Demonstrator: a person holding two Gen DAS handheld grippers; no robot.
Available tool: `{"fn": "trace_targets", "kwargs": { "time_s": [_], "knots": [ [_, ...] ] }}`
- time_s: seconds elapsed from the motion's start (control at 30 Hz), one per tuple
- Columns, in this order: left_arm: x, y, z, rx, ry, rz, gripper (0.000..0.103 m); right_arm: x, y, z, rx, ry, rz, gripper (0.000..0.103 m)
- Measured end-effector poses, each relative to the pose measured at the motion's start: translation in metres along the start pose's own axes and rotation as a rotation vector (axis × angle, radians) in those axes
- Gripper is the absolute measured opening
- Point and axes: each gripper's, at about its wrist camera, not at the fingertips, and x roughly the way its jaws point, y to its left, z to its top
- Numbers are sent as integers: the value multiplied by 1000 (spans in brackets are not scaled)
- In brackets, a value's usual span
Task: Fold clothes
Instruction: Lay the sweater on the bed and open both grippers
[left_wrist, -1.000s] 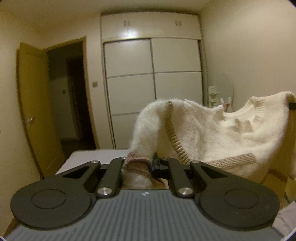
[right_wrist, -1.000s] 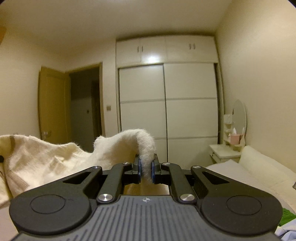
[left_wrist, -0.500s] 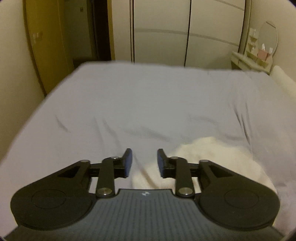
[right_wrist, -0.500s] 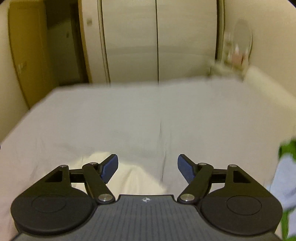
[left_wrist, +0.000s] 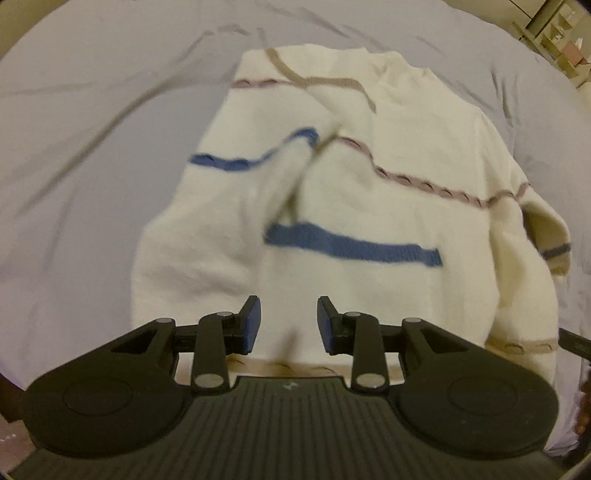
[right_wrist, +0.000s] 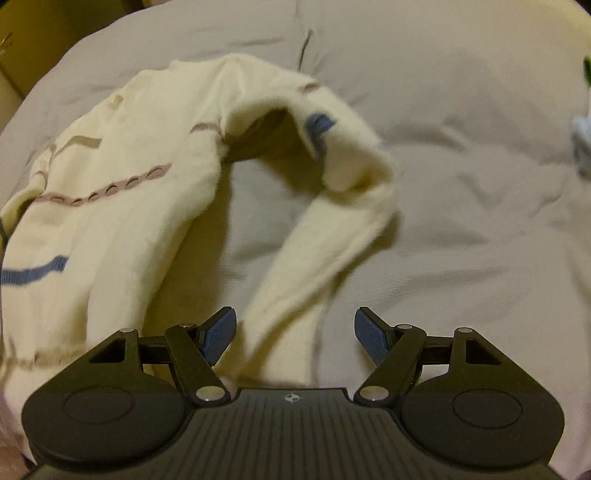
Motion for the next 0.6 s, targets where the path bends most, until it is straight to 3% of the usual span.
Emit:
{"fn": "trace_targets", "kwargs": {
  "time_s": [0.07,0.17,0.27,0.37,0.4,0.43,0.47,0.53,0.6],
  "knots": [
    [4,-4,-1,-8,-8,-1,28,13,9,-2,-53,51,-24,19],
    [3,-5,-2,-25,-18,13,28,-7,7,-1,-229,27,-160,10],
    [-10,0,-1,-35,-58,22,28,-39,-2,0,-418,-28,-329,10],
    [-21,10,-7,-46,-90,58,28,-71,-48,4,-480,-83,-541,11],
    [-24,14,-9,-50,-101,70,28,-74,-65,4,-492,-81,-605,15],
    [-27,18,-12,-55,-106,83,28,-72,-79,2,-502,-54,-642,33],
    [-28,23,-14,-61,-109,96,28,-68,-89,0,-494,-11,-653,55],
    [-27,32,-18,-82,-112,127,31,-65,-107,-7,-458,53,-650,55],
    [-24,46,-19,-119,-112,157,33,-79,-105,-16,-337,23,-521,59]
  ]
}}
